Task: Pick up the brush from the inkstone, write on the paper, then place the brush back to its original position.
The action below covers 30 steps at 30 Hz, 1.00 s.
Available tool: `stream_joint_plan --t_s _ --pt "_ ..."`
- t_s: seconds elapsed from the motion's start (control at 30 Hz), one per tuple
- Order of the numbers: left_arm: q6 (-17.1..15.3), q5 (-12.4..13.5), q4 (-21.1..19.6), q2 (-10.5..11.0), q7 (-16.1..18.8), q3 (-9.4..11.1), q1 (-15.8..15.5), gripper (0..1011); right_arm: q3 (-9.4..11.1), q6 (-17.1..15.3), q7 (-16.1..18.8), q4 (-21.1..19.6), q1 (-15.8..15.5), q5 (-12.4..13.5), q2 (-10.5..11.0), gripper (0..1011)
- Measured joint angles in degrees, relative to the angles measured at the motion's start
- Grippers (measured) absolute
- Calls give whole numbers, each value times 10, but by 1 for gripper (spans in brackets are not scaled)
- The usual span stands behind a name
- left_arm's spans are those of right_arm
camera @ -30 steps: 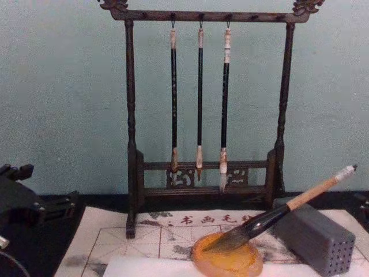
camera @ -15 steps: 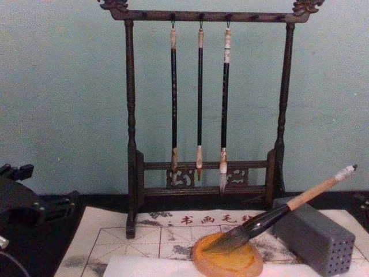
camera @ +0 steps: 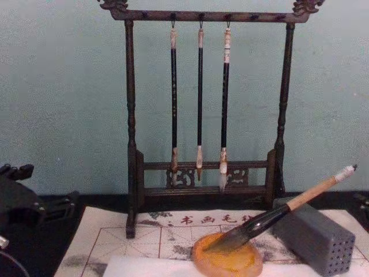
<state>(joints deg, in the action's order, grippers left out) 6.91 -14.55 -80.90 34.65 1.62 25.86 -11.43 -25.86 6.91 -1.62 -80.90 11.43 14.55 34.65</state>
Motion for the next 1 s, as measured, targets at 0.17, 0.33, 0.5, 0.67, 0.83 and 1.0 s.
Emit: stream_joint_plan --t_s 0.17,0.33,0.5,0.67,0.83,1.0 --pt "0 0 0 0 0 0 0 1001 0 0 0 0 0 0 0 1000" --pt "0 0 0 0 0 0 0 1001 0 0 0 0 0 0 0 1000" --pt "0 0 0 0 0 0 0 1001 0 0 0 0 0 0 0 1000" --pt "0 0 0 0 0 0 0 1001 0 0 0 0 0 0 0 1000" --pt "0 0 0 0 0 0 0 1001 0 0 0 0 0 0 0 1000" --pt "0 0 0 0 0 0 0 1001 0 0 0 0 0 0 0 1000"
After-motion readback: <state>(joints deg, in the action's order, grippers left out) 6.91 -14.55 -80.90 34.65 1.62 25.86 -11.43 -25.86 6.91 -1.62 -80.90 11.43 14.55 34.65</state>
